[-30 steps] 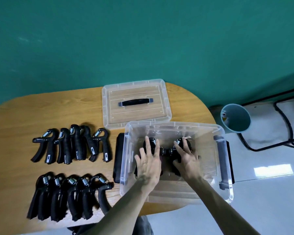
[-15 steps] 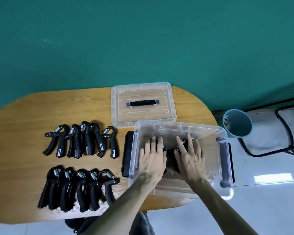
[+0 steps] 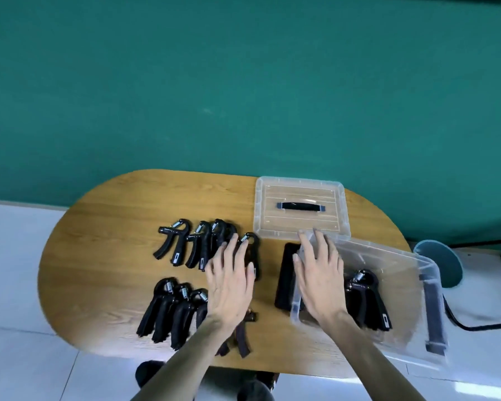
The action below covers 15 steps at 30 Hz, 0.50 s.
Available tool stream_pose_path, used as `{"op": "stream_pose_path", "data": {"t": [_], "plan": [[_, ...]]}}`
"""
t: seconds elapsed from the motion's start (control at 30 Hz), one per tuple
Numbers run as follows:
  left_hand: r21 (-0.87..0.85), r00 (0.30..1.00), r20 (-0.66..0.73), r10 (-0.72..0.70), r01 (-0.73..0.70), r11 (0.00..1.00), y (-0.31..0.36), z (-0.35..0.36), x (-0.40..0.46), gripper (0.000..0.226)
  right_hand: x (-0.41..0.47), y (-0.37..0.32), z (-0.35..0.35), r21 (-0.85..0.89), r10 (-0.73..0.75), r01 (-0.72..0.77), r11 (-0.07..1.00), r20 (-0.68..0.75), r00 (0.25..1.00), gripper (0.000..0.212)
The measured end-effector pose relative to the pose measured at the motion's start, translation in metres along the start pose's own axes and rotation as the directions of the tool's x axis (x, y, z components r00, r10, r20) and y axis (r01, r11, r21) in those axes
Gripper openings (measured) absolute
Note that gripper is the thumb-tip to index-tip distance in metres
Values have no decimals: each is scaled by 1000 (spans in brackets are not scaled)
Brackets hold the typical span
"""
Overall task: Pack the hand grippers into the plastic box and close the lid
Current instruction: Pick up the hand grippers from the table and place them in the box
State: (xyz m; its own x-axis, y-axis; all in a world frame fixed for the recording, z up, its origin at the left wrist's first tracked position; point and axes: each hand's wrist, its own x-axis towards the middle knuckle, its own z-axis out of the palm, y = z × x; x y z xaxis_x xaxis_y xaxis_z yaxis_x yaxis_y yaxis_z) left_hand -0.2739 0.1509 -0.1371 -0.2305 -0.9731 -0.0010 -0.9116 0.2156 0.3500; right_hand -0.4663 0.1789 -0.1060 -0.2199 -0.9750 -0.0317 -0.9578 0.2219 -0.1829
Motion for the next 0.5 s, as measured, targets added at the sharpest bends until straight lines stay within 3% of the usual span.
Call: {"op": "stream_pose_path", "data": {"t": [0.2, 0.5], "plan": [[72, 965, 130, -228, 220, 973, -116, -8, -34, 49, 12, -93, 32, -3, -109, 109, 994, 52, 993, 44], [56, 915, 346, -206, 199, 978, -222, -6, -53, 67, 19, -183, 104, -66, -138, 163, 984, 285, 949, 54]]}}
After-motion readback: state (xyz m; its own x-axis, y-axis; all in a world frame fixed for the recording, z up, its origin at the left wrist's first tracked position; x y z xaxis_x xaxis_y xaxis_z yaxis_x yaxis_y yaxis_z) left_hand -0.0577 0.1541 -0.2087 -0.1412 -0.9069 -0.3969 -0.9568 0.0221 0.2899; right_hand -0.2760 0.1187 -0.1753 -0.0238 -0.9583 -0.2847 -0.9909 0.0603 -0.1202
